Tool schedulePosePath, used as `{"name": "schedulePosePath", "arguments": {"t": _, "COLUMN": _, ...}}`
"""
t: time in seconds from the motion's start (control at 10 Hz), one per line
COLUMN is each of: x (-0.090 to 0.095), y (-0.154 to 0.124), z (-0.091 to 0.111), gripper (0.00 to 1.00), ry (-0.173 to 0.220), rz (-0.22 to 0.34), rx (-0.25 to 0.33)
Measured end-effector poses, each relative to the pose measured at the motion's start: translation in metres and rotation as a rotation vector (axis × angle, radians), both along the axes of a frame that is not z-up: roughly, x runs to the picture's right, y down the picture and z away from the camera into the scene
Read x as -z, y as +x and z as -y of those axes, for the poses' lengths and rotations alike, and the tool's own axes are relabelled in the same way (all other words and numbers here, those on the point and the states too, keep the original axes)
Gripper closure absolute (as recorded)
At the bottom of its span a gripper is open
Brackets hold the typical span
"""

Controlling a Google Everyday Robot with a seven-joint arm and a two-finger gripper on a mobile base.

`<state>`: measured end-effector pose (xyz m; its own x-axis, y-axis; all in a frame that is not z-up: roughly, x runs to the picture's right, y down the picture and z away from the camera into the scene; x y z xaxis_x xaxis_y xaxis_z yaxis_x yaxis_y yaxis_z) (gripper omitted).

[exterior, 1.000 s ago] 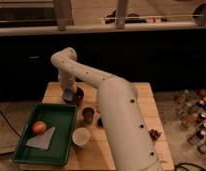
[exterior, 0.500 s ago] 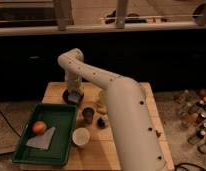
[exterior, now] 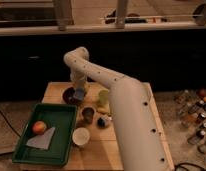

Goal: Wipe purple bowl with sponge

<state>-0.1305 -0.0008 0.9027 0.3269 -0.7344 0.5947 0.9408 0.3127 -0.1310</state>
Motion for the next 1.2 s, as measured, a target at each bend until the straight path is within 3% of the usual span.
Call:
{"name": "schedulePosePath", "arguments": {"t": 0.3, "x": -0.007, "y": -0.013, "z": 0.017, "gripper": 1.0, "ry": 0.035, "rz": 0.014, "rx": 0.001}}
{"name": "schedulePosePath", "arguments": {"t": 0.6, "x": -0.004, "y": -0.035, "z": 0.016, "gripper": 1.0, "ry": 0.043, "rz": 0.064, "rx": 0.026}}
{"name": "schedulePosePath", "arguments": {"t": 1.2, "x": 0.023, "y": -0.035, "z": 0.008, "gripper": 1.0, "ry": 0.06, "rz": 0.154, "rx": 0.01}}
